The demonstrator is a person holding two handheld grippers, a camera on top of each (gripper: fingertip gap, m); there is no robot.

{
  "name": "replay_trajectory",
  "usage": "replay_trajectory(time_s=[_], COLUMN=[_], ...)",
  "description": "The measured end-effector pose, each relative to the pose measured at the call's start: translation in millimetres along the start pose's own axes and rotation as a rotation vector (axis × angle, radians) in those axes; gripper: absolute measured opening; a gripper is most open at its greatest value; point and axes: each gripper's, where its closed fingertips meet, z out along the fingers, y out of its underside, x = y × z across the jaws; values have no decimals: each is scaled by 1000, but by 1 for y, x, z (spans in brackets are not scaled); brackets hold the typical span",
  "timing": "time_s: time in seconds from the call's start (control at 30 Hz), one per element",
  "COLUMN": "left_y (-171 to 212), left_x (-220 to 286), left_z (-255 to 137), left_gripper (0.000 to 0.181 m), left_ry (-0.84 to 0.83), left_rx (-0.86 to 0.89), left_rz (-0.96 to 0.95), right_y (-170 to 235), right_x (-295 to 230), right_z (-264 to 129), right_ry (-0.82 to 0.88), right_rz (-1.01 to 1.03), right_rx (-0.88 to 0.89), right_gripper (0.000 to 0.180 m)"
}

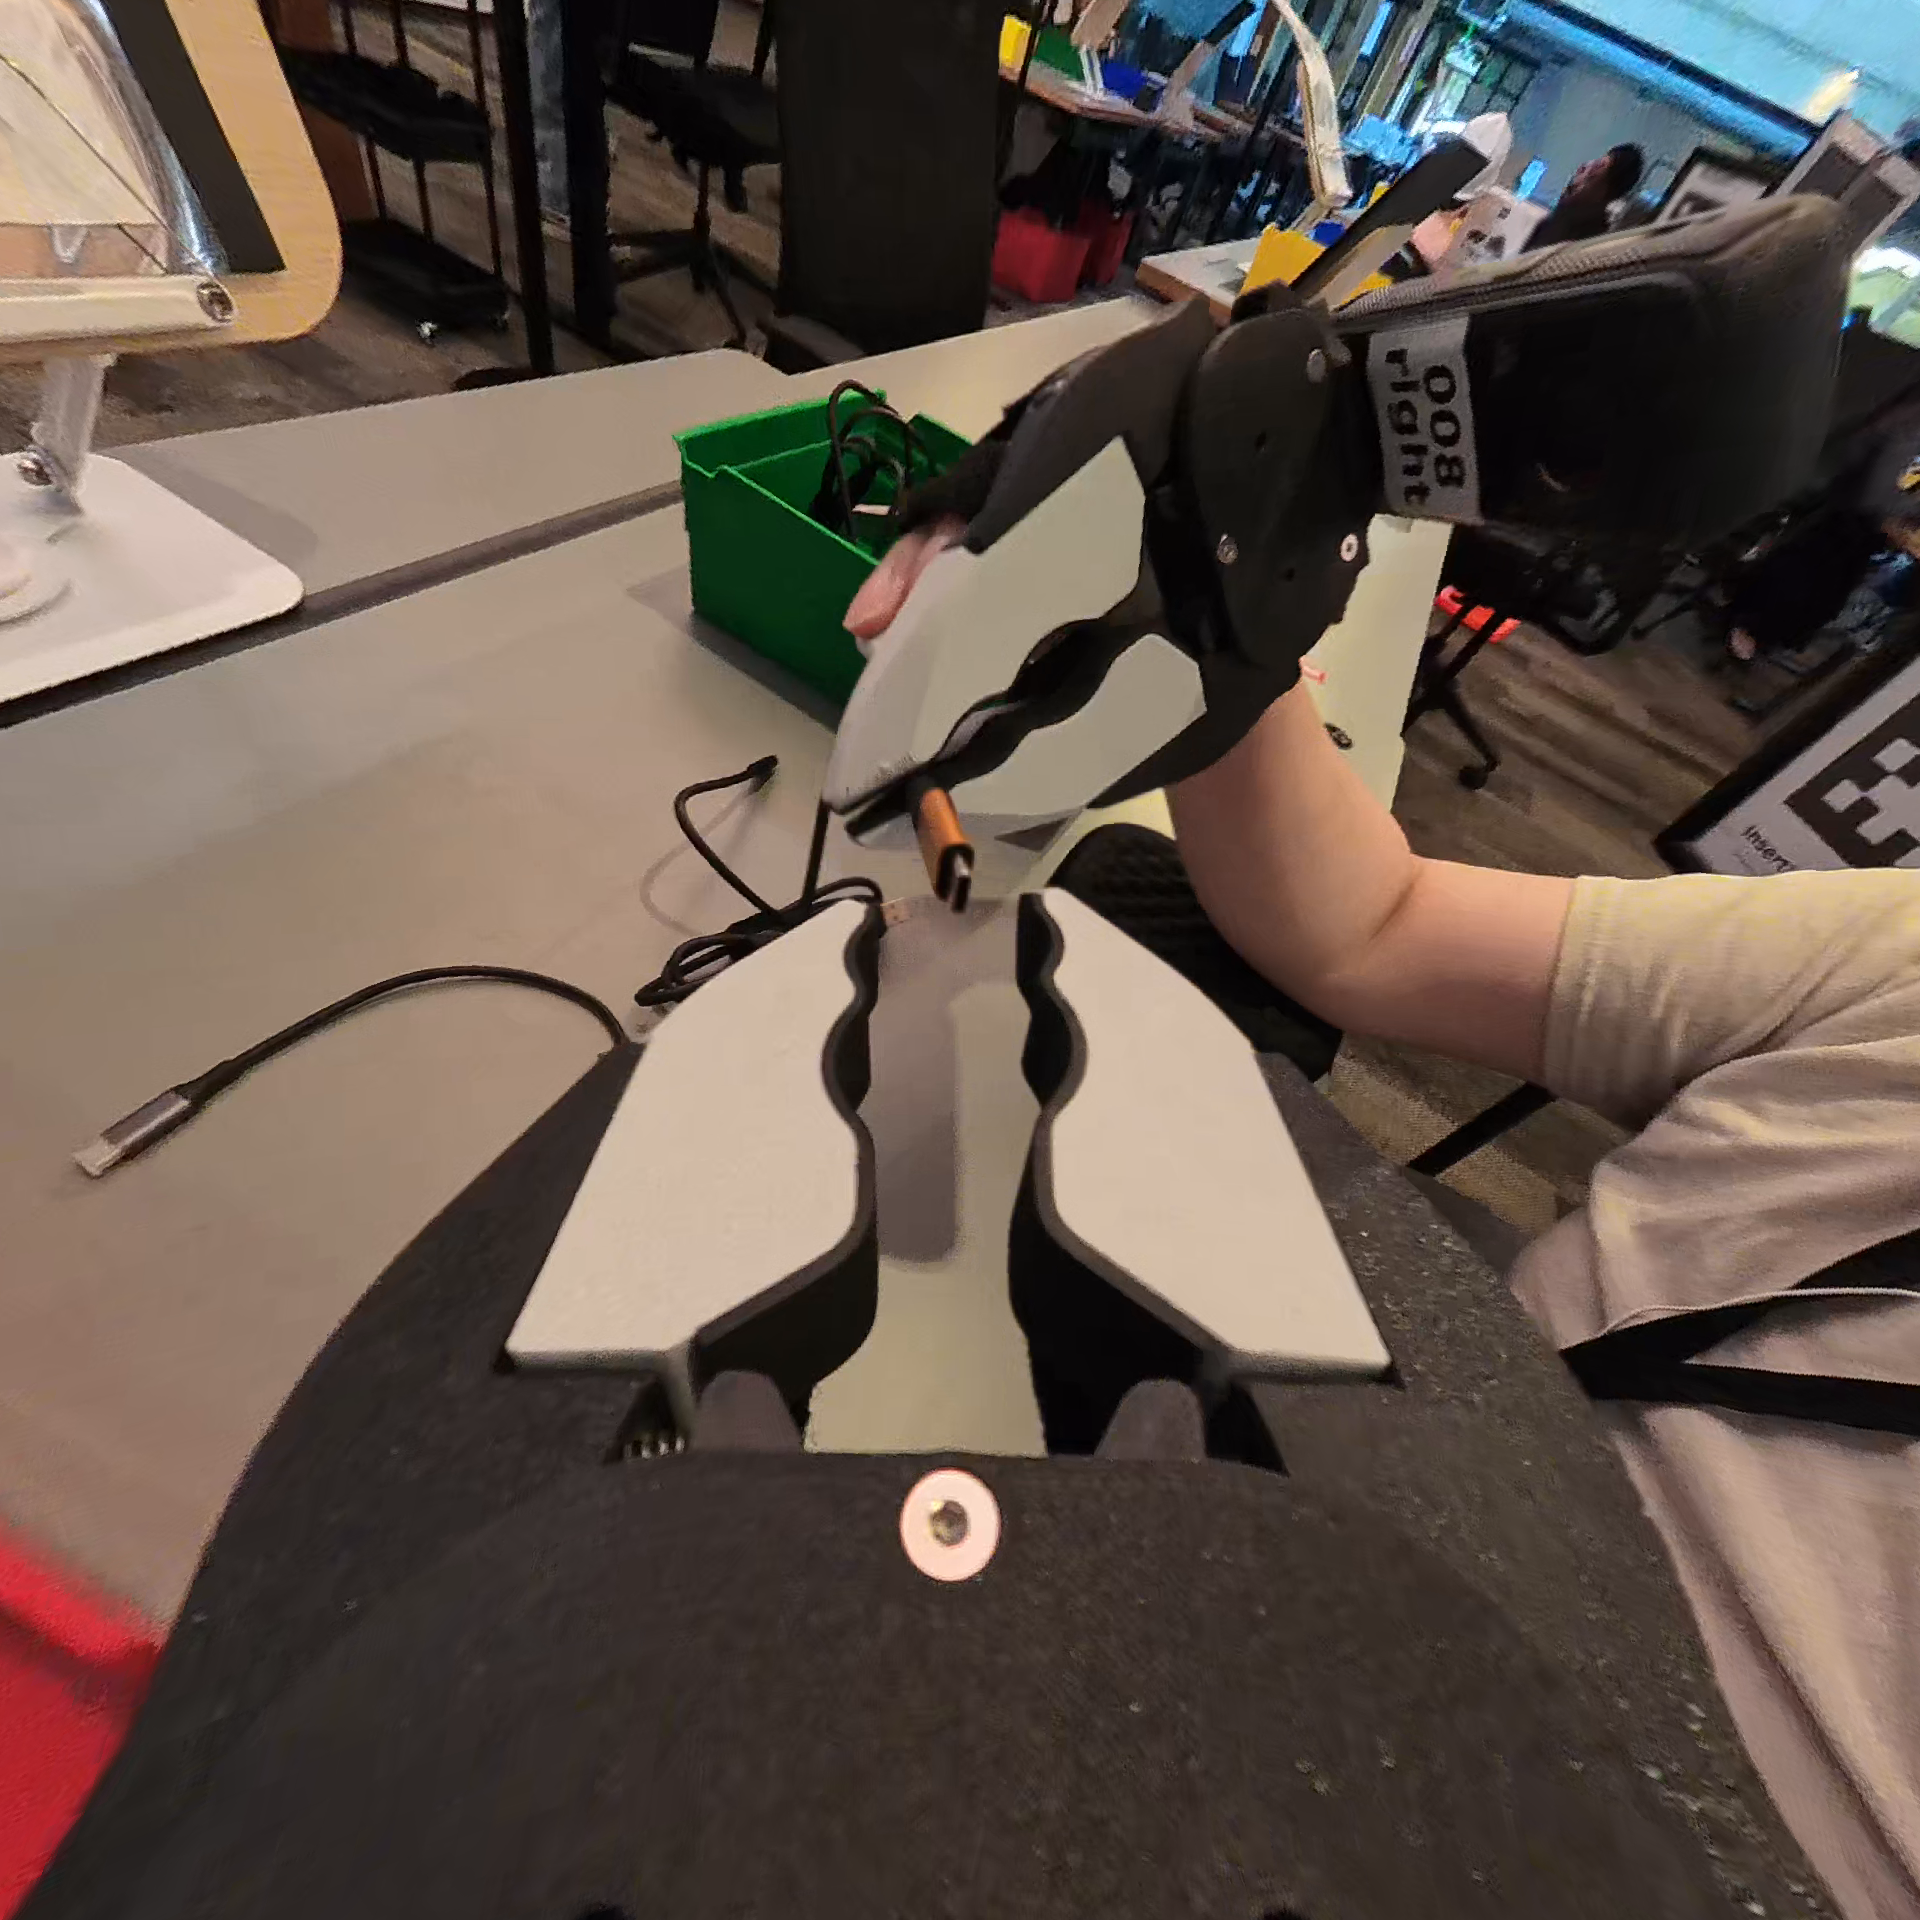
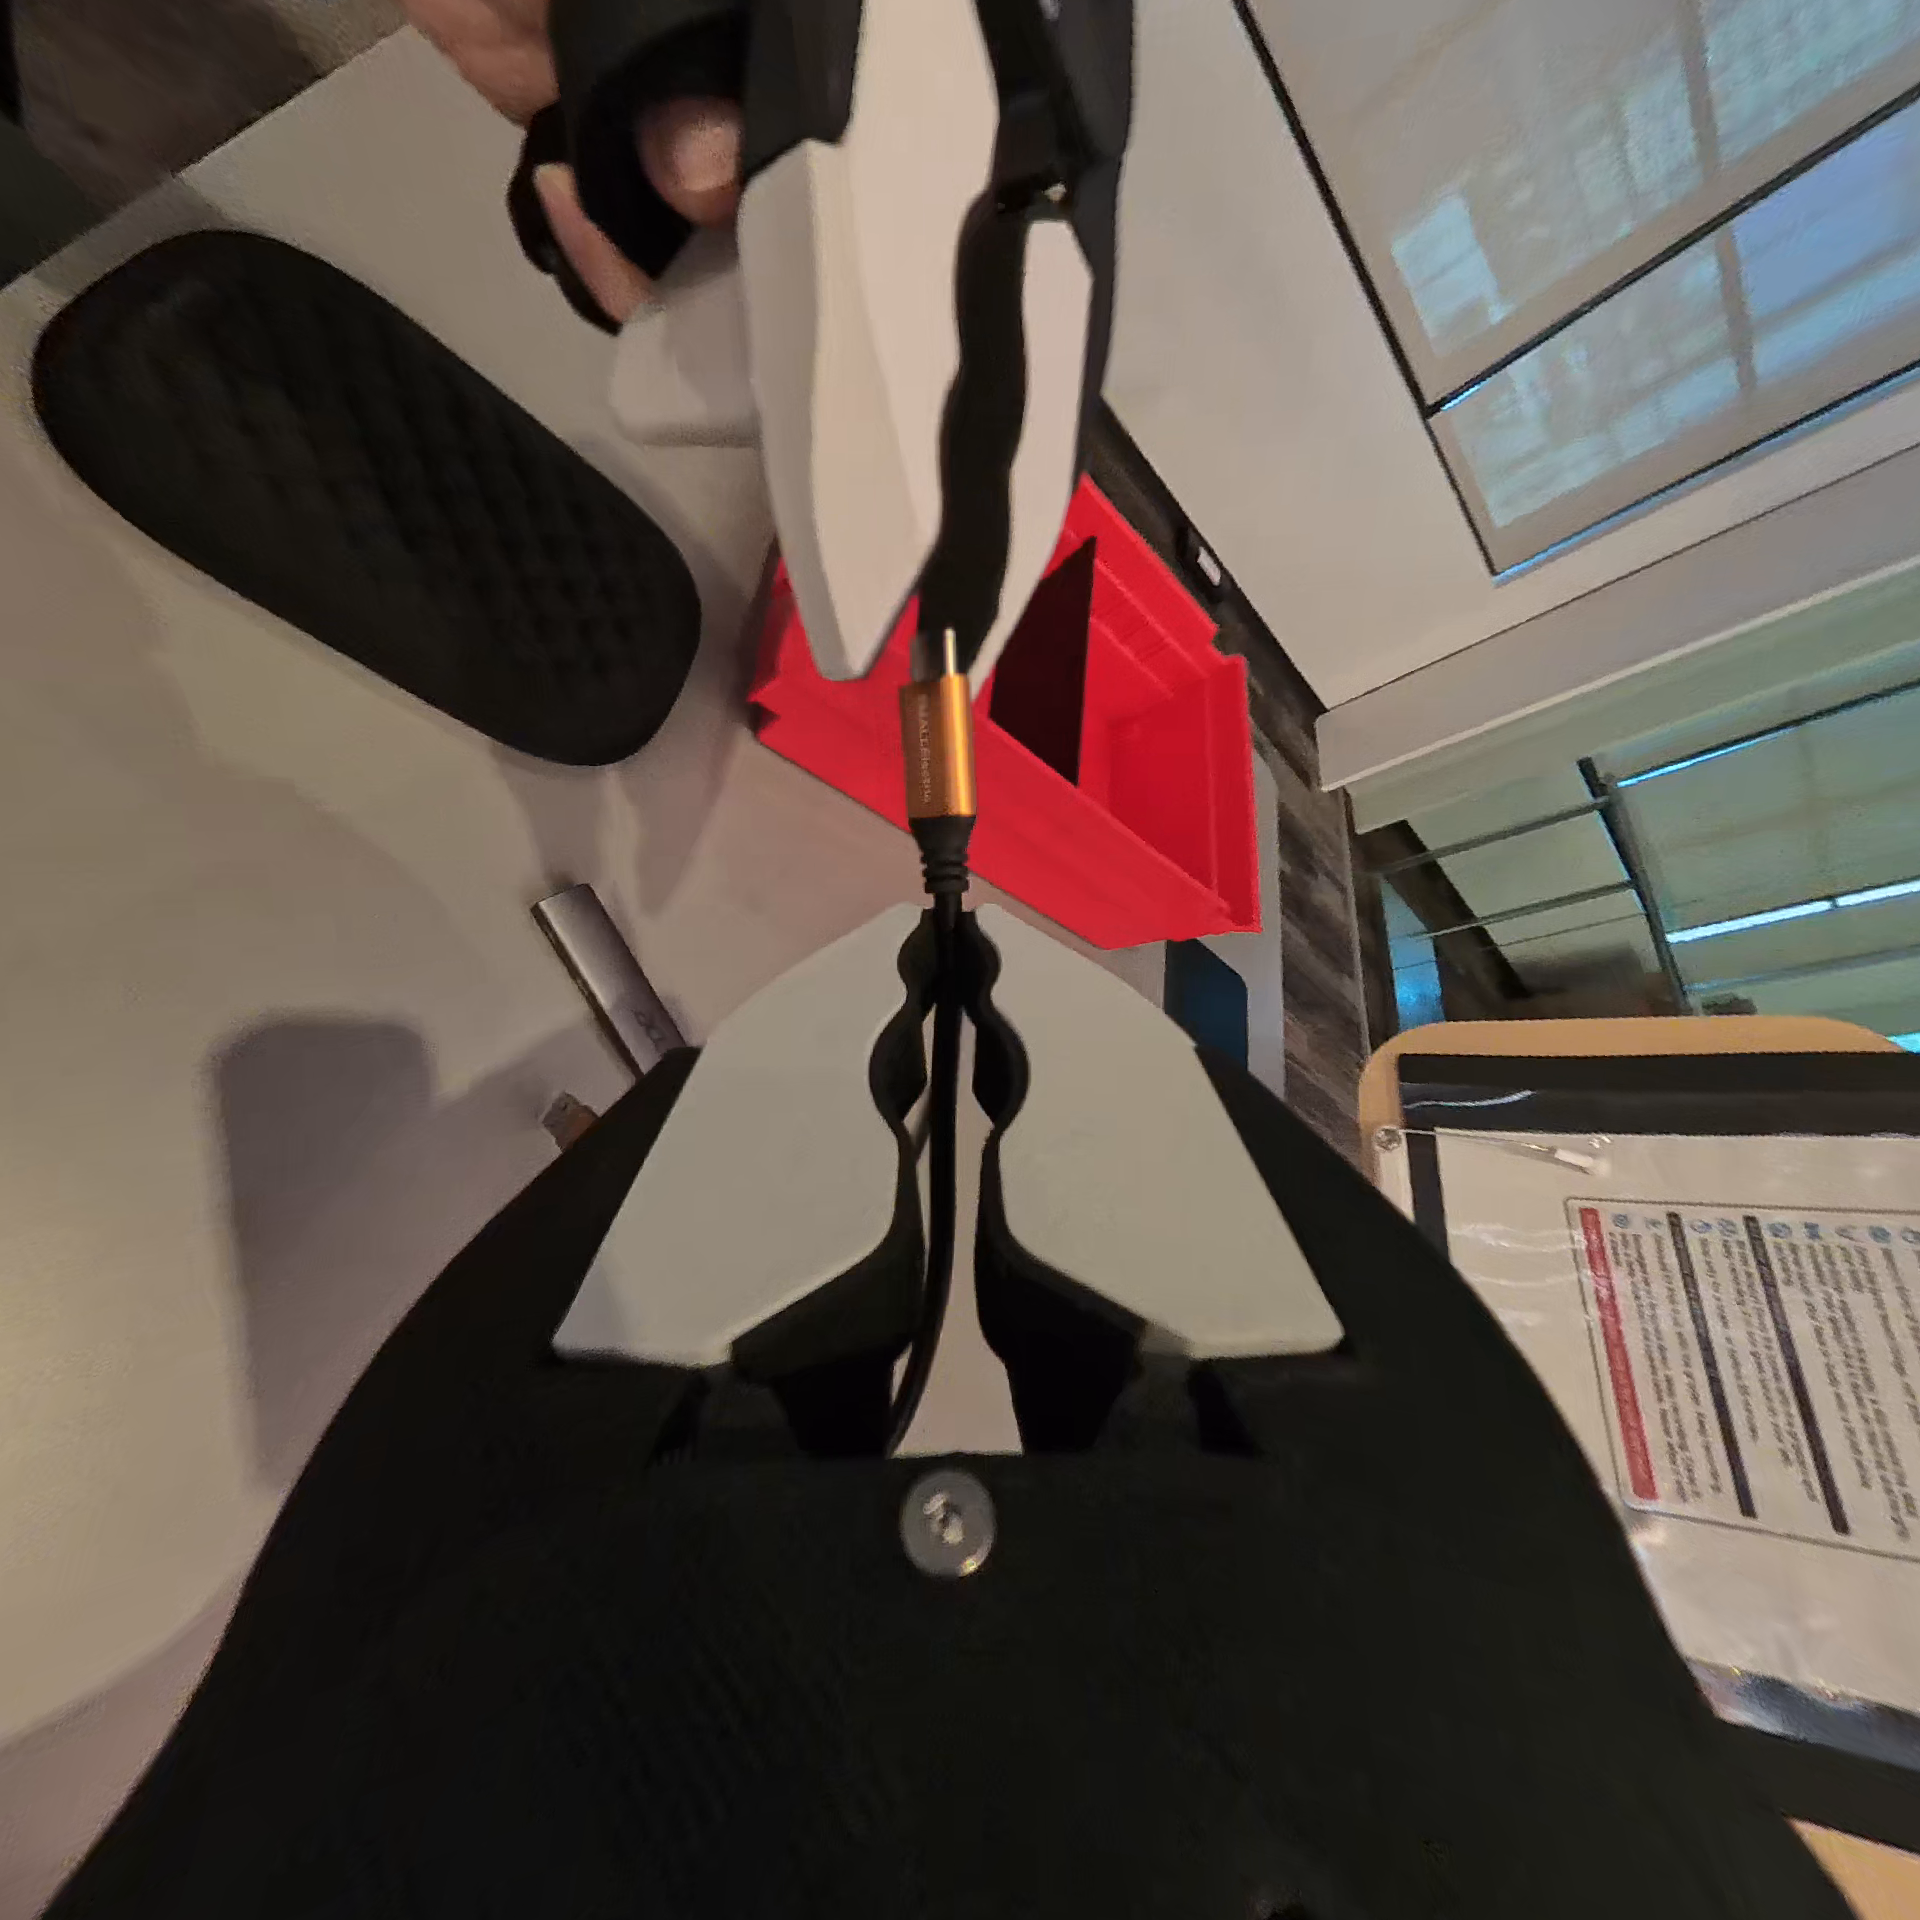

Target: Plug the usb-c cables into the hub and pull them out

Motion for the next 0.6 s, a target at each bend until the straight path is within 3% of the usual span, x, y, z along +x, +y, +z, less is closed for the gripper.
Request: replay_trajectory(time_s=[0.1,0.23,0.43,0.6], left_y=[-2,-6,-4,-19], left_x=[4,3,-1,16], left_z=[2,6,9,-6], left_gripper=[24,7,6,6], left_ry=[8,-25,-72,30], left_rx=[26,34,-16,23], left_rz=[20,63,80,17], right_y=[-2,-3,-1,-40], right_x=[2,1,-6,-7], right_z=[-3,-1,0,-40], right_ry=[13,17,-14,15], right_rz=[-3,-7,-26,-92], right_rx=[-10,-26,-19,182], right_gripper=[4,4,5,34])
